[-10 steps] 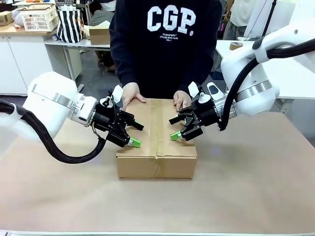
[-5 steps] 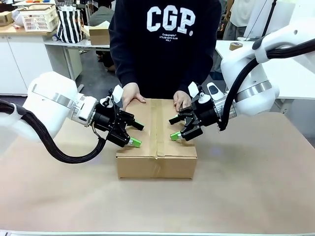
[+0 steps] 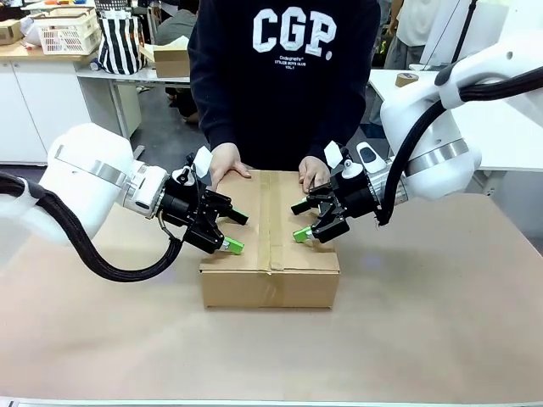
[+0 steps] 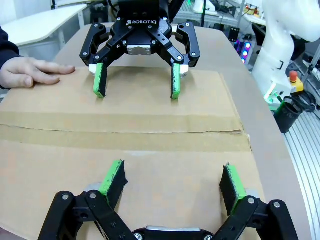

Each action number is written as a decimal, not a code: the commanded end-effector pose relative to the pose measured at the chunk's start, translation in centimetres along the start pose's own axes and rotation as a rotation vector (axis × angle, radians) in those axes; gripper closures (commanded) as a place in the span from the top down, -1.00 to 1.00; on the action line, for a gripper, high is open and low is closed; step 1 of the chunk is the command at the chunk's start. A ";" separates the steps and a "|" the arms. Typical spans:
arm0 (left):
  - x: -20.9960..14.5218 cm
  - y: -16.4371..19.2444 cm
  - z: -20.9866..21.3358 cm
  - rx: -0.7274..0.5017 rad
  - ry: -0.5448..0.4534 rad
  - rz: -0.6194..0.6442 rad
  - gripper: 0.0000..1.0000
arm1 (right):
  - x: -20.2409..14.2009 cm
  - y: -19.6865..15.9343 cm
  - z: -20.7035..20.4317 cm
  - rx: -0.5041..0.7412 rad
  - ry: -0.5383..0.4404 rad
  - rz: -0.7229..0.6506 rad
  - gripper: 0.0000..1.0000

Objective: Pack the gift set into the box.
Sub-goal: Press and hold the closed box until the human finishes sealing it.

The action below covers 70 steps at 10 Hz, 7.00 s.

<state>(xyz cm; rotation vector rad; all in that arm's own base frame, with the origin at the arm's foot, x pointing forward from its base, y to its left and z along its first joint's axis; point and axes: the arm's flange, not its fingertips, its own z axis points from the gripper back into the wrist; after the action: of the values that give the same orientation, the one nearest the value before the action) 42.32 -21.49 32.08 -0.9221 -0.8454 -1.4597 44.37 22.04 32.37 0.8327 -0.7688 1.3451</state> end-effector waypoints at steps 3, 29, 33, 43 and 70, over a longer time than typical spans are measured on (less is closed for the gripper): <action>-0.1 -0.1 0.0 0.001 0.002 -0.002 1.00 | -0.1 0.0 -0.1 -0.001 0.005 0.000 1.00; -0.1 -0.1 0.0 0.001 0.002 -0.002 1.00 | -0.1 0.0 -0.1 -0.001 0.005 0.000 1.00; -0.1 -0.1 0.0 0.001 0.002 -0.002 1.00 | -0.1 0.0 -0.1 -0.001 0.005 0.000 1.00; -0.1 -0.1 0.0 0.001 0.002 -0.002 1.00 | -0.1 0.0 -0.1 -0.001 0.005 0.000 1.00; -0.1 -0.1 0.0 0.001 0.002 -0.002 1.00 | -0.1 0.0 -0.1 -0.001 0.005 0.000 1.00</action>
<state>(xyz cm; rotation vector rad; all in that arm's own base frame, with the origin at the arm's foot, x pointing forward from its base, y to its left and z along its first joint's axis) 42.36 -21.50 32.13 -0.9217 -0.8467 -1.4603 44.38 22.03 32.42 0.8328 -0.7698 1.3454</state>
